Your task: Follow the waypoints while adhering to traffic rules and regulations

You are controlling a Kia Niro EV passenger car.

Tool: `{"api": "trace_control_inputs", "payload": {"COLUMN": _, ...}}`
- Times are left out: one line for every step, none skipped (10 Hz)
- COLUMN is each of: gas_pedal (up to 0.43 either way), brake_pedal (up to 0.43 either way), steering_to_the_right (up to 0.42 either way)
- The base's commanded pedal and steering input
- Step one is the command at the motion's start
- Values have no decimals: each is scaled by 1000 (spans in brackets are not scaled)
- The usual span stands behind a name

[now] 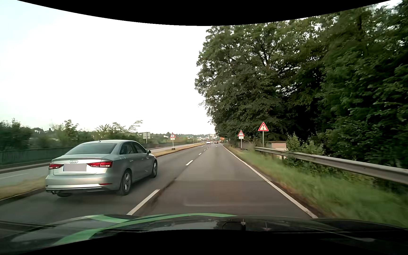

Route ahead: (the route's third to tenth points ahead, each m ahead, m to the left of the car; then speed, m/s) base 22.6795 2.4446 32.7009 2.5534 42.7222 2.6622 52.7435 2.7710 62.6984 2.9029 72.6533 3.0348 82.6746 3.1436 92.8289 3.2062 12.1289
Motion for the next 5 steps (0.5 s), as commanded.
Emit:
{"api": "trace_control_inputs", "payload": {"gas_pedal": 130, "brake_pedal": 0, "steering_to_the_right": -2}}
{"api": "trace_control_inputs", "payload": {"gas_pedal": 130, "brake_pedal": 0, "steering_to_the_right": -2}}
{"api": "trace_control_inputs", "payload": {"gas_pedal": 130, "brake_pedal": 0, "steering_to_the_right": -2}}
{"api": "trace_control_inputs", "payload": {"gas_pedal": 130, "brake_pedal": 0, "steering_to_the_right": -2}}
{"api": "trace_control_inputs", "payload": {"gas_pedal": 130, "brake_pedal": 0, "steering_to_the_right": -2}}
